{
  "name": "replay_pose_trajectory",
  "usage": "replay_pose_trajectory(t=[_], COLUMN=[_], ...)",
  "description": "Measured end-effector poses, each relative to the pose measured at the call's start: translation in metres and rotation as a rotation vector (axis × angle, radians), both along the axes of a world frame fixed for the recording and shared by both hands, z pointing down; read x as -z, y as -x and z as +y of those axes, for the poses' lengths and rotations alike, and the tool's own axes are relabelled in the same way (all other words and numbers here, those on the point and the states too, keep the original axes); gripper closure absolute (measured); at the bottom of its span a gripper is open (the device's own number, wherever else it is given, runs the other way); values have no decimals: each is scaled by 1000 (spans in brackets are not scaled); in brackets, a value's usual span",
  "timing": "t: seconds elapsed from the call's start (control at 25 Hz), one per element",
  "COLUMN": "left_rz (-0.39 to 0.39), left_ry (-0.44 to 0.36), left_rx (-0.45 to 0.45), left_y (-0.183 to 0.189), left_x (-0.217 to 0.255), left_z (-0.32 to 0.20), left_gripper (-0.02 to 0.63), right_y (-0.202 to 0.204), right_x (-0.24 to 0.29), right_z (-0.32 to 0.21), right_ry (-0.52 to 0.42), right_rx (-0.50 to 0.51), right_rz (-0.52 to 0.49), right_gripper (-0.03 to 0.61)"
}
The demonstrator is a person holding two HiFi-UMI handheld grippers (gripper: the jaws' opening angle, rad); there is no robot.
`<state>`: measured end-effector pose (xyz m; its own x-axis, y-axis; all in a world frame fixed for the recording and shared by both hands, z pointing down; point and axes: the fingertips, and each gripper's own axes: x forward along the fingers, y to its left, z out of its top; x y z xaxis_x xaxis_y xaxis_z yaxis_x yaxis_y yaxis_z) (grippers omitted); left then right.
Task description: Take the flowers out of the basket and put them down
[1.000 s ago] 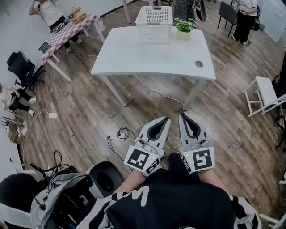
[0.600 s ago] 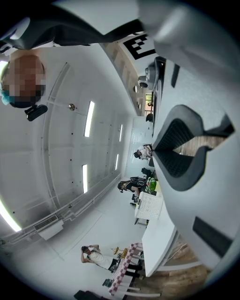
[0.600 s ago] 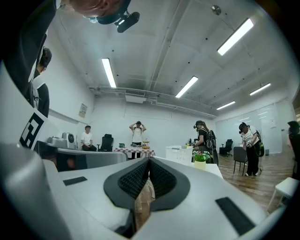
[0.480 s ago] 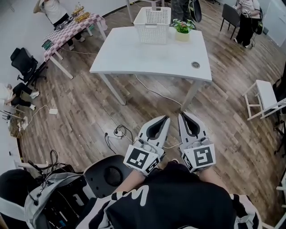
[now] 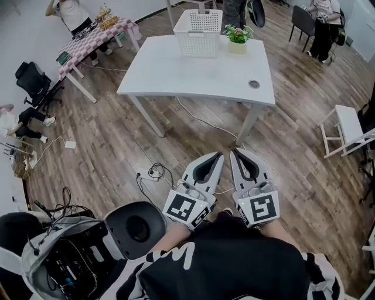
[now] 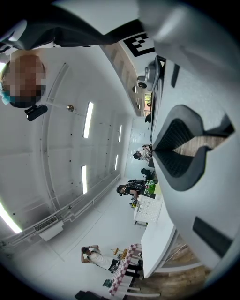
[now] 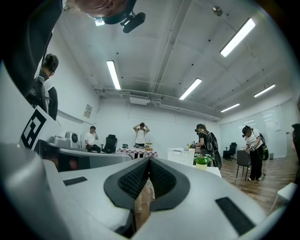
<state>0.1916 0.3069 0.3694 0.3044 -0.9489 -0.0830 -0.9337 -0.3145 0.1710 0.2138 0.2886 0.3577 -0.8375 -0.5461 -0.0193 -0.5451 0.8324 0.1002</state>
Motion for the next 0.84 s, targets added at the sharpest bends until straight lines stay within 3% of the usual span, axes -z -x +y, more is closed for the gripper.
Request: replay_pose_trajectory(t=[0.84], left_rz=[2], left_ry=[4], left_rx=[10], left_y=[-1], left_x=[8], left_z=[-2], left_gripper=[609], right_y=[-3], right_x=[5], right_z=[-3], right_ry=[11], right_rx=[9], right_rz=[12], right_gripper=[561])
